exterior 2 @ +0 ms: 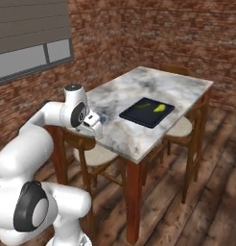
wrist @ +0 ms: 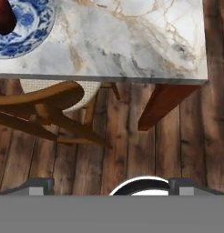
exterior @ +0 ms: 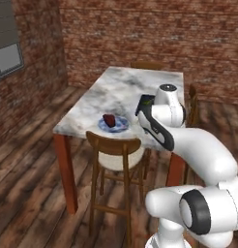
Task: Create a steak meal by picking up the steak and asparagus from the tray and placing them on the plate. Leave the pear on the tray.
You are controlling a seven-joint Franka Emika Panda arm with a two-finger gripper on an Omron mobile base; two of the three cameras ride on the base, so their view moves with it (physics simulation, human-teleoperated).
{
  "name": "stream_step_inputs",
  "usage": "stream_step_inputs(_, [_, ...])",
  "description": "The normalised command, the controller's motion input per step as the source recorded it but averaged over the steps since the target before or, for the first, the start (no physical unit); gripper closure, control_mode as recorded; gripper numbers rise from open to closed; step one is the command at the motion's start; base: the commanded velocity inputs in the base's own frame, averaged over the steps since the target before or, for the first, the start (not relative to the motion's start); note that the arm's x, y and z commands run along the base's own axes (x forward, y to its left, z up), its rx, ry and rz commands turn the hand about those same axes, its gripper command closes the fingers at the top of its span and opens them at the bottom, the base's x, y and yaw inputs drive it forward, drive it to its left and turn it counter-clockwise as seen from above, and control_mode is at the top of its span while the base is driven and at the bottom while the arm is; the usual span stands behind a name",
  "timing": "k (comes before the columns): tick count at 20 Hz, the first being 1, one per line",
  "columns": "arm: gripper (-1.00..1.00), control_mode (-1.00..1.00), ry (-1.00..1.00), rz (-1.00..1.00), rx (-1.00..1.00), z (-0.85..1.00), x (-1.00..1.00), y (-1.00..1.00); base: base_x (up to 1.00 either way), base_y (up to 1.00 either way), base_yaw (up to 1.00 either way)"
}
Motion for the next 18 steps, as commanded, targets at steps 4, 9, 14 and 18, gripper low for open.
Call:
stream_step_inputs(4, [-1.0, 1.0, 0.0, 0.0, 0.0, 0.0, 0.0, 0.0, -0.44, -1.0, 0.23])
stream_step_inputs(9, [-1.0, 1.0, 0.0, 0.0, 0.0, 0.0, 0.0, 0.0, -0.02, -1.0, 0.33])
stream_step_inputs(14, [-1.0, 1.0, 0.0, 0.0, 0.0, 0.0, 0.0, 0.0, 0.18, -0.94, 0.44])
stream_step_inputs(18, [-1.0, 1.0, 0.0, 0.0, 0.0, 0.0, 0.0, 0.0, 0.38, -0.86, 0.46])
